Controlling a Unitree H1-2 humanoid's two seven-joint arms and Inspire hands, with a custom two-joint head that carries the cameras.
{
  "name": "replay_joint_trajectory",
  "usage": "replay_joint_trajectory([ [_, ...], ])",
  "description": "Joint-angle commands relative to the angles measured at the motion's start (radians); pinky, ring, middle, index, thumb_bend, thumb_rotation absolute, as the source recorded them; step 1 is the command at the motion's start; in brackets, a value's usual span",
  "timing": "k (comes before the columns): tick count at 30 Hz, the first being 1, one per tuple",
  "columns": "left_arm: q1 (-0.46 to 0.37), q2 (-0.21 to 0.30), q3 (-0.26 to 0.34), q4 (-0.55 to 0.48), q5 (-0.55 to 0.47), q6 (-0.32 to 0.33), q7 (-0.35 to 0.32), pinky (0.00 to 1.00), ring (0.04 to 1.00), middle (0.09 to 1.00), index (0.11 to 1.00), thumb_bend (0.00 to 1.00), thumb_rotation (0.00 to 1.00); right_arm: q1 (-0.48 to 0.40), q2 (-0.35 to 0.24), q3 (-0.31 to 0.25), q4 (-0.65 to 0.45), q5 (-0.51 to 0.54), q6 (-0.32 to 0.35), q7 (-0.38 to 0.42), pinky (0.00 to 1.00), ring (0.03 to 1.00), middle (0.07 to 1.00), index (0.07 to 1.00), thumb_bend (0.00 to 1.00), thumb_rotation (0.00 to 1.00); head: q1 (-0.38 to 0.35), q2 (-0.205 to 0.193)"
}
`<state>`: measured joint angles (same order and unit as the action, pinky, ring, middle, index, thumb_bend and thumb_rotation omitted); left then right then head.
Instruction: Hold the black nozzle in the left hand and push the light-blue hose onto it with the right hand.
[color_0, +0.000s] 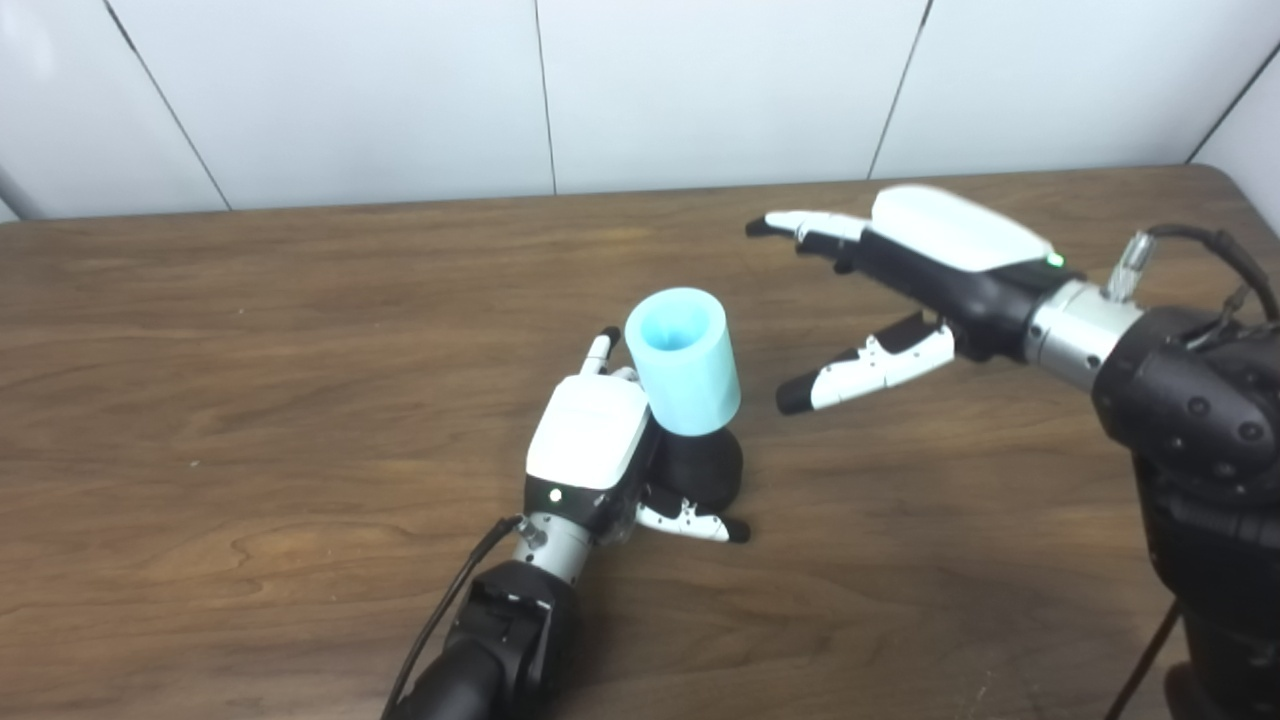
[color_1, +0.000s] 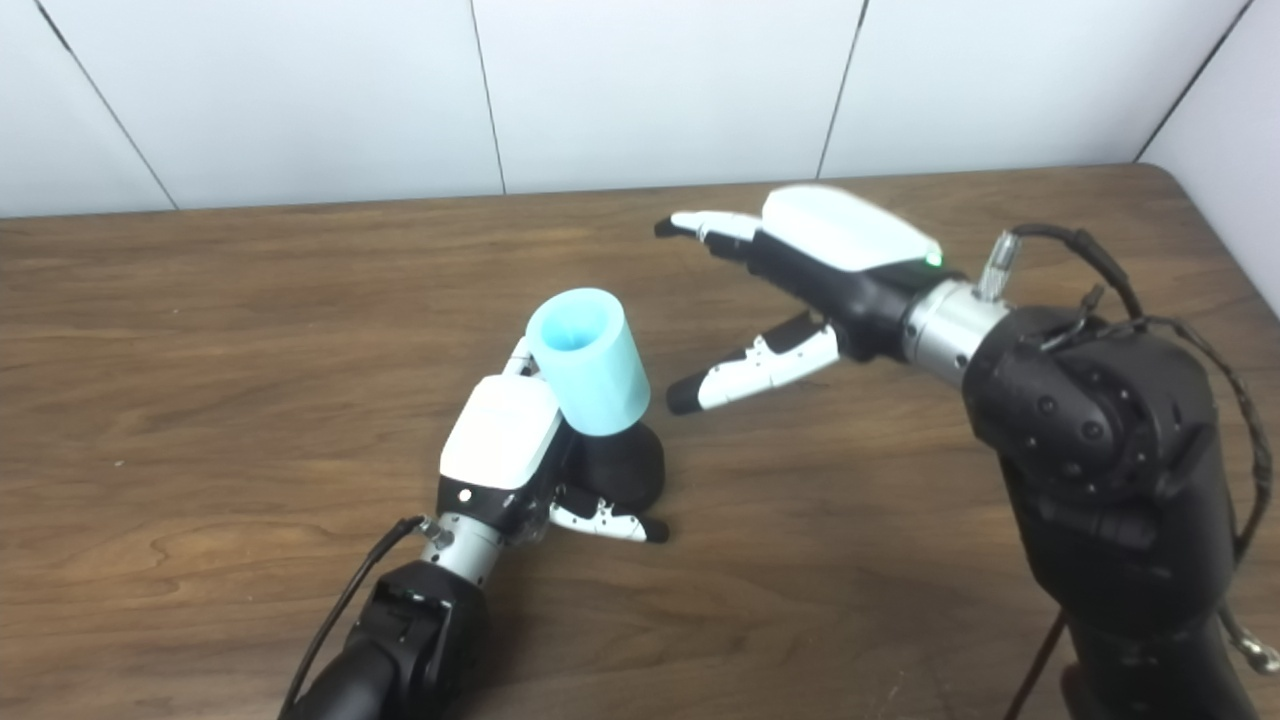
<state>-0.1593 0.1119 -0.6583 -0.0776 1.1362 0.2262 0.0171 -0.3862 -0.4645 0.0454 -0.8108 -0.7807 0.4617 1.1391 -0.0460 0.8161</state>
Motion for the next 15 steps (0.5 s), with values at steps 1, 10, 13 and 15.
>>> replay_joint_trajectory([
  [1, 0.033, 0.006, -0.028, 0.031, -0.017, -0.017, -0.093, 1.0, 0.696, 0.5, 0.48, 0.52, 0.0, -0.006, 0.0, -0.001, -0.054, 0.023, -0.025, -0.068, 0.96, 0.999, 0.998, 0.987, 0.75, 0.86, 0.0, 0.001],
  [10, 0.039, 0.006, -0.026, 0.027, -0.017, -0.016, -0.102, 1.0, 0.694, 0.513, 0.471, 0.52, 0.0, 0.024, -0.016, 0.05, -0.127, 0.058, -0.14, -0.145, 1.0, 1.0, 1.0, 0.989, 0.71, 0.89, -0.005, 0.001],
  [13, 0.041, 0.006, -0.027, 0.028, -0.018, -0.016, -0.106, 1.0, 0.699, 0.521, 0.466, 0.52, 0.0, 0.031, -0.014, 0.062, -0.137, 0.049, -0.187, -0.153, 1.0, 1.0, 1.0, 0.992, 0.7, 0.95, -0.004, 0.001],
  [15, 0.041, 0.007, -0.029, 0.029, -0.015, -0.015, -0.109, 1.0, 0.7, 0.524, 0.464, 0.52, 0.0, 0.037, -0.006, 0.063, -0.139, 0.043, -0.214, -0.159, 1.0, 1.0, 1.0, 0.993, 0.69, 0.96, -0.005, 0.0],
])
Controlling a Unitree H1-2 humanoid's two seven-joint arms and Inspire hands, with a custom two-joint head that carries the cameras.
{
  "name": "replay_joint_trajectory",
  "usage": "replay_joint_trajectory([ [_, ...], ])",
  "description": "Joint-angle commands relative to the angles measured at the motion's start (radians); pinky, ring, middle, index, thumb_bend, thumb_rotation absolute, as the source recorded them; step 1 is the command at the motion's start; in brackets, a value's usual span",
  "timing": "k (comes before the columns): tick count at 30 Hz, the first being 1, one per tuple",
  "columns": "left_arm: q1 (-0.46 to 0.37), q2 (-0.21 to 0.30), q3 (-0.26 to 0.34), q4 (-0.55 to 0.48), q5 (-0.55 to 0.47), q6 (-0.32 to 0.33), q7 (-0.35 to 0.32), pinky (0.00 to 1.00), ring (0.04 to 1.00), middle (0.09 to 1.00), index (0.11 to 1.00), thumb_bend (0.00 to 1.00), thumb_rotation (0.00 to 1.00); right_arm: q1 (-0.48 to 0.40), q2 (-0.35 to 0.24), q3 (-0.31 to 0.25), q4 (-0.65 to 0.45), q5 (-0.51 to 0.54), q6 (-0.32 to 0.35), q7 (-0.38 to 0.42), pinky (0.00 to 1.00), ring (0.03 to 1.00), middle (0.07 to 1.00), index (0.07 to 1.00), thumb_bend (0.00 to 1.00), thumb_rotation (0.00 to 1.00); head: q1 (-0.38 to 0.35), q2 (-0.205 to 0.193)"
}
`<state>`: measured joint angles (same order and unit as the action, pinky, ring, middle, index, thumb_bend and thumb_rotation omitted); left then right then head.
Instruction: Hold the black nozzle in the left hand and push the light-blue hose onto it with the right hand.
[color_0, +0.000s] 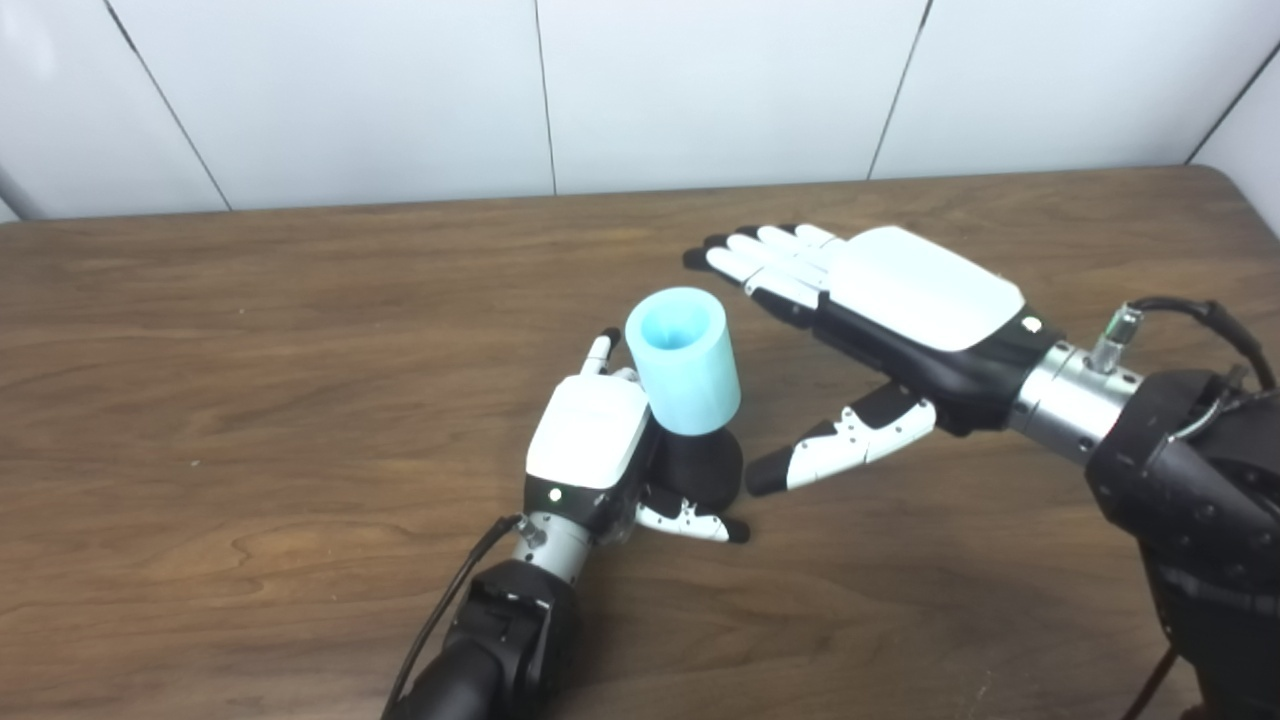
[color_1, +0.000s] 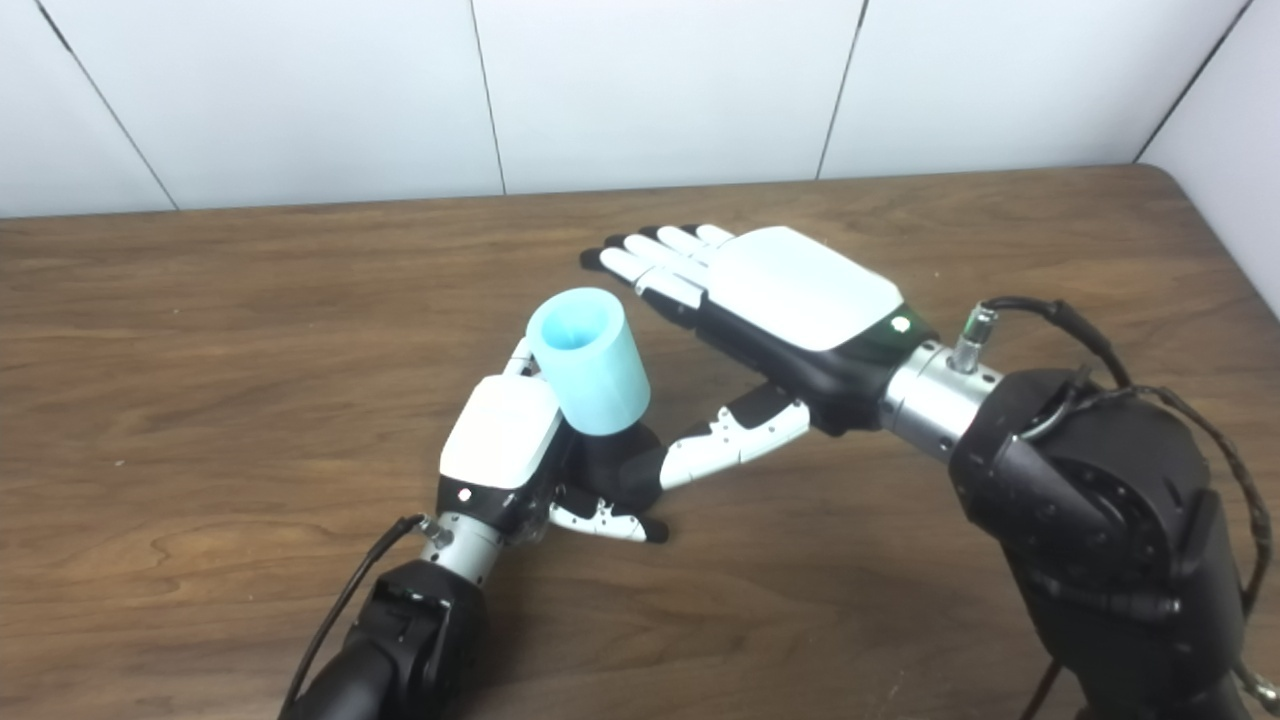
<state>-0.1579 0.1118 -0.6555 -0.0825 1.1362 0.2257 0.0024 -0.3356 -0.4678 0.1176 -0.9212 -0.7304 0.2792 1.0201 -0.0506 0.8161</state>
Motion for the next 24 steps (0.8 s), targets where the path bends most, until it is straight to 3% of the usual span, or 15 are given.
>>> replay_joint_trajectory([
  [1, 0.039, 0.007, -0.033, 0.033, -0.012, -0.014, -0.098, 1.0, 0.7, 0.526, 0.463, 0.52, 0.0, -0.011, 0.003, -0.01, -0.029, -0.011, -0.045, -0.044, 1.0, 1.0, 1.0, 0.995, 0.69, 0.97, 0.0, 0.0],
  [7, 0.04, 0.008, -0.037, 0.027, -0.014, -0.015, -0.111, 1.0, 0.698, 0.537, 0.459, 0.52, 0.0, -0.013, 0.052, -0.014, -0.029, -0.019, -0.098, -0.054, 1.0, 1.0, 1.0, 1.0, 0.69, 1.0, 0.002, 0.0],
  [13, 0.043, 0.008, -0.041, 0.034, -0.014, -0.019, -0.109, 1.0, 0.683, 0.492, 0.486, 0.52, 0.0, -0.029, 0.094, -0.013, -0.029, -0.01, -0.139, -0.057, 1.0, 1.0, 1.0, 0.98, 0.67, 1.0, -0.002, 0.0],
  [20, 0.04, 0.004, -0.051, 0.029, -0.01, -0.006, -0.144, 1.0, 0.702, 0.53, 0.461, 0.52, 0.0, -0.051, 0.116, 0.014, -0.028, -0.023, -0.136, -0.02, 1.0, 1.0, 1.0, 0.966, 0.68, 1.0, -0.002, 0.001],
  [24, 0.043, -0.002, -0.053, 0.032, -0.002, -0.008, -0.125, 1.0, 0.69, 0.528, 0.461, 0.52, 0.0, -0.071, 0.12, 0.03, -0.027, -0.038, -0.131, 0.0, 1.0, 1.0, 1.0, 0.964, 0.67, 1.0, -0.001, 0.003],
])
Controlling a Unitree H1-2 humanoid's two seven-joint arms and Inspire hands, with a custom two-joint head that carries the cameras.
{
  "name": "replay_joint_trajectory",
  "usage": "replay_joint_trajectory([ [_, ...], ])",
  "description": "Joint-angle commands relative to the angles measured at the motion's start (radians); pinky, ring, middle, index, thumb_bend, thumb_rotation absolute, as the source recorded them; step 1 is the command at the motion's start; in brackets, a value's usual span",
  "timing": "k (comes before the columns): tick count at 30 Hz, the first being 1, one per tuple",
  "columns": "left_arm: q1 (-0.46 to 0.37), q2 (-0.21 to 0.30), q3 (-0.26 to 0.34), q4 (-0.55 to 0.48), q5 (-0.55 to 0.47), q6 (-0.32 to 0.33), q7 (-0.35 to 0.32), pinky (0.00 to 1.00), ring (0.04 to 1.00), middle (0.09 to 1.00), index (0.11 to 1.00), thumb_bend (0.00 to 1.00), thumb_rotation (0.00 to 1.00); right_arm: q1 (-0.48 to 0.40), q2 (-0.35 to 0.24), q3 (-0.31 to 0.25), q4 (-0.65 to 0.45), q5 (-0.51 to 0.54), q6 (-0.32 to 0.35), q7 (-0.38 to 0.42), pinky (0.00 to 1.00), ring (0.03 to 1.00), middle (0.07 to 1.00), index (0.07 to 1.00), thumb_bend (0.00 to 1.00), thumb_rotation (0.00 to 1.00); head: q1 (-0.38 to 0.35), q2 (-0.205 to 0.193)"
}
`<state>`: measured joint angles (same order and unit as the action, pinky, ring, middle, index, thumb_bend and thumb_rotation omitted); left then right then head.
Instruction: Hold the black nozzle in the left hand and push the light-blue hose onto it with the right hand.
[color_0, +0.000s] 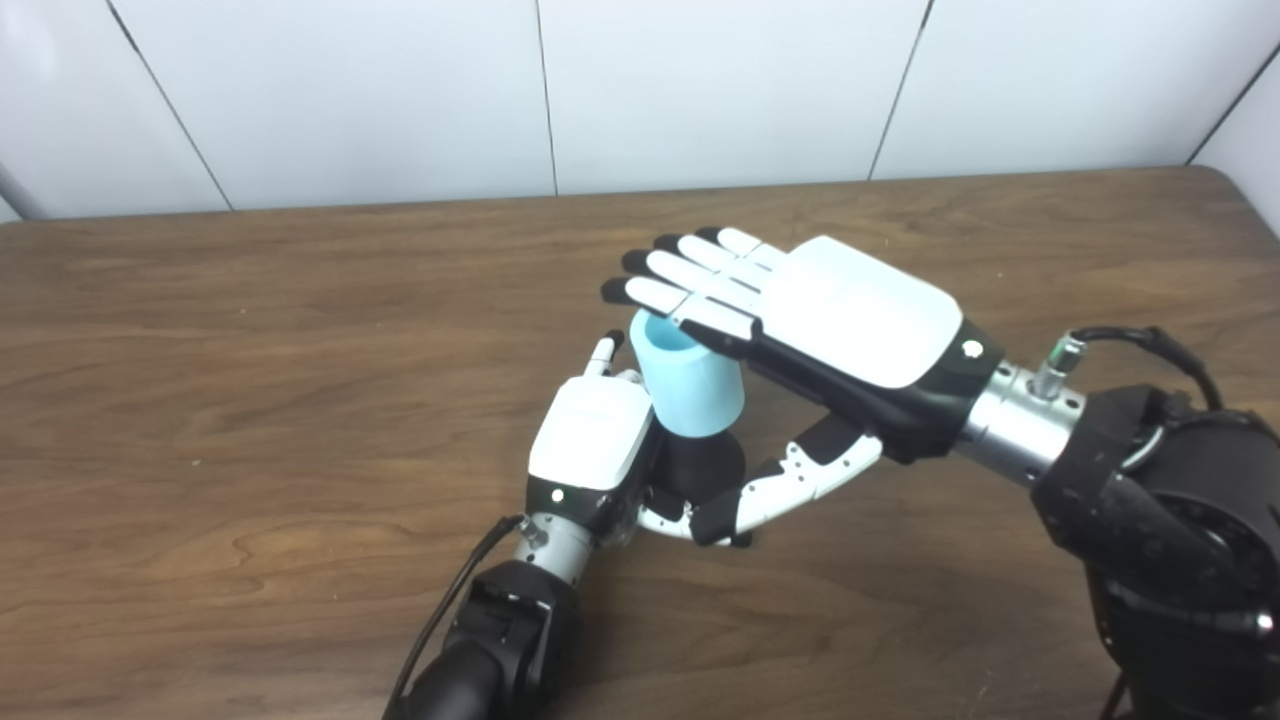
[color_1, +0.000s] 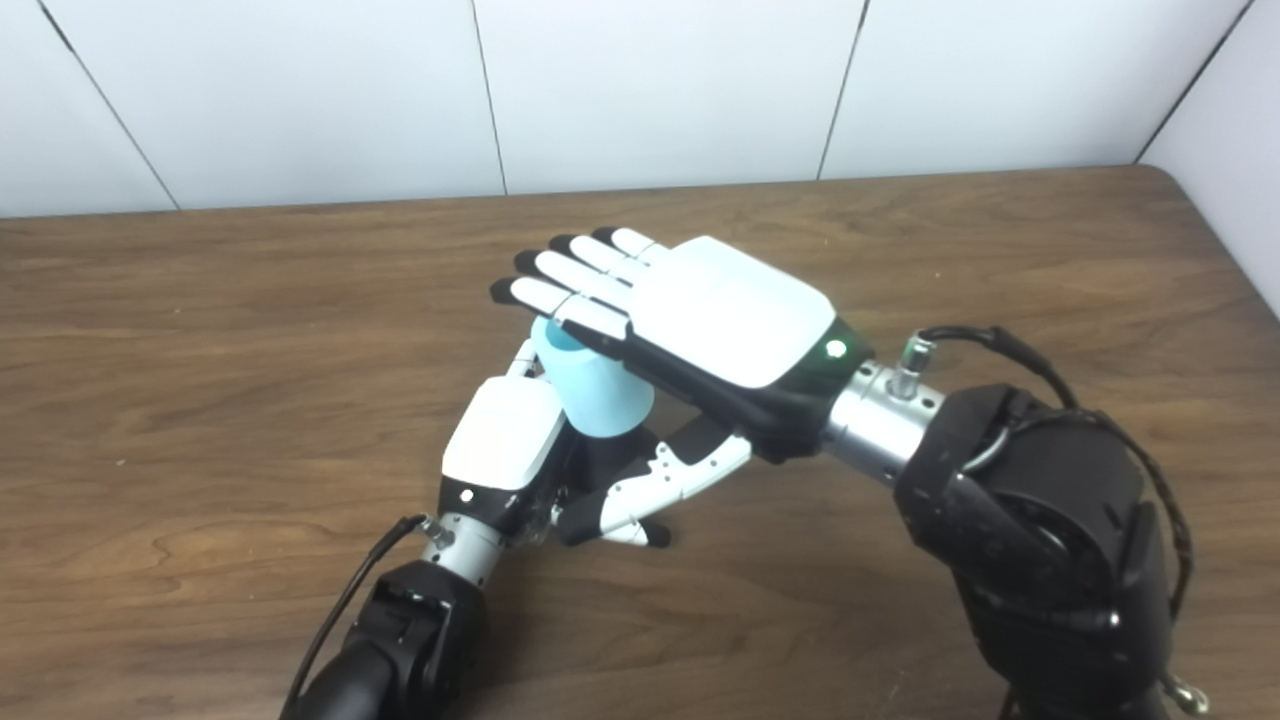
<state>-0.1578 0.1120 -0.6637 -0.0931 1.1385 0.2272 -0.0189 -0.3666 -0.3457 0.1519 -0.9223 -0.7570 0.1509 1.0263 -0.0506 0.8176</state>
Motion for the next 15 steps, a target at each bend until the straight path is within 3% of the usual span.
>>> replay_joint_trajectory([
  [1, 0.043, -0.003, -0.046, 0.043, -0.002, -0.008, -0.103, 1.0, 0.689, 0.531, 0.459, 0.52, 0.0, -0.042, -0.003, -0.001, -0.025, -0.013, -0.002, -0.001, 1.0, 1.0, 1.0, 0.958, 0.68, 1.0, -0.001, 0.002],
  [15, 0.05, -0.017, -0.04, 0.048, -0.004, -0.001, -0.091, 1.0, 0.666, 0.51, 0.475, 0.52, 0.0, 0.004, -0.061, 0.009, 0.037, -0.023, -0.011, -0.002, 1.0, 1.0, 0.989, 0.926, 0.7, 1.0, 0.005, 0.003],
])
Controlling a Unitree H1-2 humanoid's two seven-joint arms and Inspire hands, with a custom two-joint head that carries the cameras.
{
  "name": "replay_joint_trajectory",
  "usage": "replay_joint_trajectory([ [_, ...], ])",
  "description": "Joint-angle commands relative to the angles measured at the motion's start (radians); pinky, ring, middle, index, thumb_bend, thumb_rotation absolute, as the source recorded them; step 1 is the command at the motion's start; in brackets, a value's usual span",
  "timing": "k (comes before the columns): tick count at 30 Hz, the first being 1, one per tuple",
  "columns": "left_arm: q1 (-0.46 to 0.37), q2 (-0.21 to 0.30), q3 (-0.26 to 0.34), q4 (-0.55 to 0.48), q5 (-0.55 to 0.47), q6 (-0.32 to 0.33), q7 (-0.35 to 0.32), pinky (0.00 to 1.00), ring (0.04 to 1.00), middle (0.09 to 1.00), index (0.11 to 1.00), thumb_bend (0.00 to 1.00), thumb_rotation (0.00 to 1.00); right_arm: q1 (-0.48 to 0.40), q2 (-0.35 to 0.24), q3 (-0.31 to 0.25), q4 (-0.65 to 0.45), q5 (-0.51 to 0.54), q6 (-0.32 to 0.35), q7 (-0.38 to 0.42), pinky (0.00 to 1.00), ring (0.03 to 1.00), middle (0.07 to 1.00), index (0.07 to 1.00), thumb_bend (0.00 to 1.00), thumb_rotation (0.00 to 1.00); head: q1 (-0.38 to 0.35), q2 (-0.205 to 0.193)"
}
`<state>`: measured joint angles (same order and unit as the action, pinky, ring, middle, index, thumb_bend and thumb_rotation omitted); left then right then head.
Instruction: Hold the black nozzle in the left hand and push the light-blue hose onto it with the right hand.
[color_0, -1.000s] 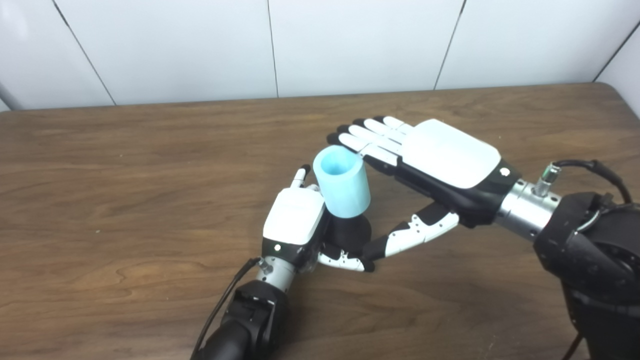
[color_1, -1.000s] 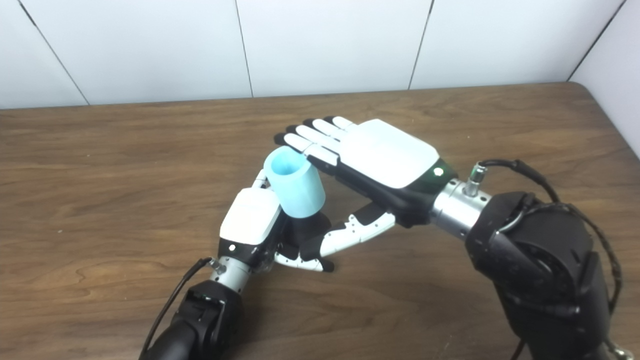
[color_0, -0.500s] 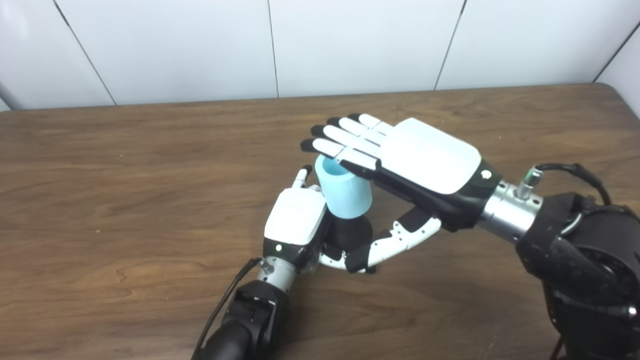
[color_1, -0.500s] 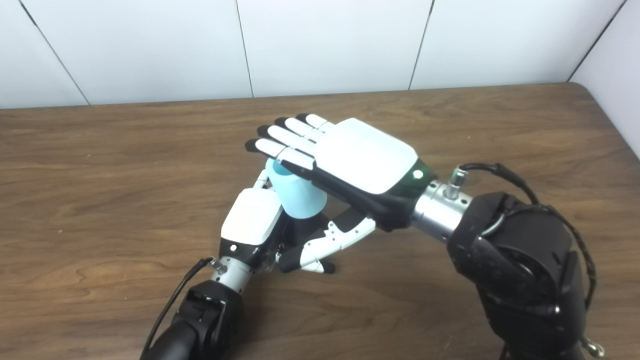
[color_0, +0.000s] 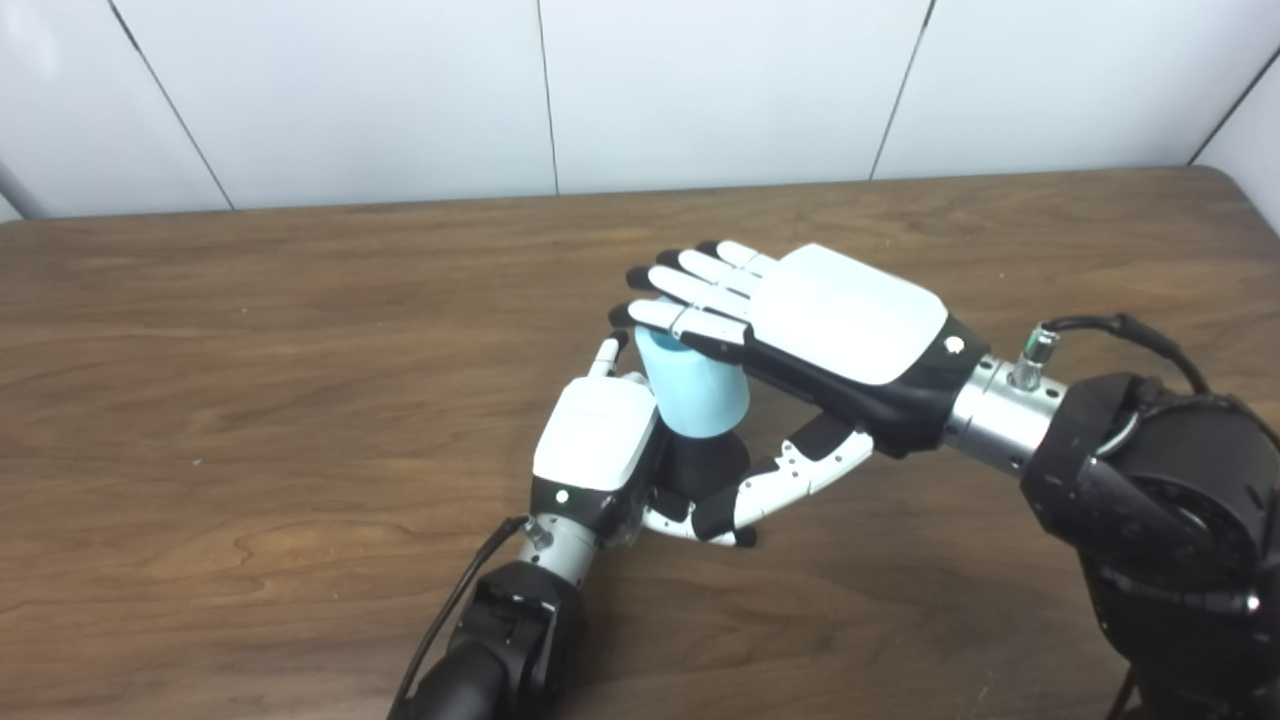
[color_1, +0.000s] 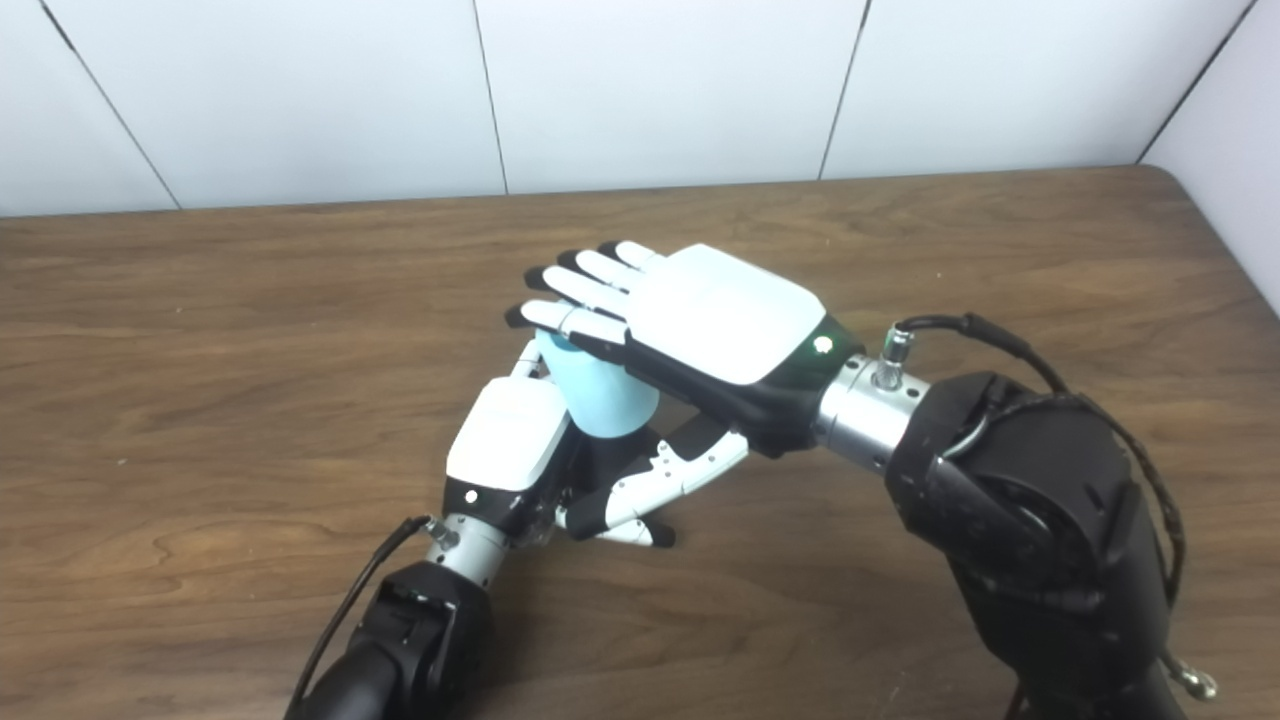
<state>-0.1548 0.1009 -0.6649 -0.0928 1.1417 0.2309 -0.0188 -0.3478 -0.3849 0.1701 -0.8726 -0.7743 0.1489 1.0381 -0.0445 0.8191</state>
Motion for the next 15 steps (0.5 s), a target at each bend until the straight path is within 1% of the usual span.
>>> replay_joint_trajectory([
  [1, 0.047, -0.005, -0.039, 0.048, -0.007, -0.005, -0.091, 1.0, 0.665, 0.512, 0.474, 0.52, 0.0, -0.009, -0.026, -0.01, -0.01, -0.007, -0.009, -0.014, 1.0, 1.0, 0.989, 0.927, 0.7, 1.0, -0.003, 0.0],
  [3, 0.048, -0.006, -0.039, 0.049, -0.004, -0.002, -0.091, 1.0, 0.664, 0.525, 0.466, 0.52, 0.0, 0.002, -0.034, -0.013, -0.004, -0.006, -0.012, -0.023, 1.0, 1.0, 0.984, 0.925, 0.7, 1.0, -0.003, 0.0],
  [6, 0.048, -0.006, -0.039, 0.046, -0.004, 0.004, -0.099, 1.0, 0.687, 0.536, 0.46, 0.52, 0.0, 0.014, -0.044, -0.018, 0.004, -0.002, -0.016, -0.038, 1.0, 1.0, 0.975, 0.925, 0.68, 1.0, -0.002, -0.001],
  [15, 0.047, -0.004, -0.038, 0.037, -0.004, 0.01, -0.114, 1.0, 0.714, 0.539, 0.459, 0.52, 0.0, 0.044, -0.055, -0.027, 0.009, 0.011, -0.003, -0.045, 1.0, 1.0, 0.973, 0.916, 0.67, 1.0, 0.002, 0.003],
])
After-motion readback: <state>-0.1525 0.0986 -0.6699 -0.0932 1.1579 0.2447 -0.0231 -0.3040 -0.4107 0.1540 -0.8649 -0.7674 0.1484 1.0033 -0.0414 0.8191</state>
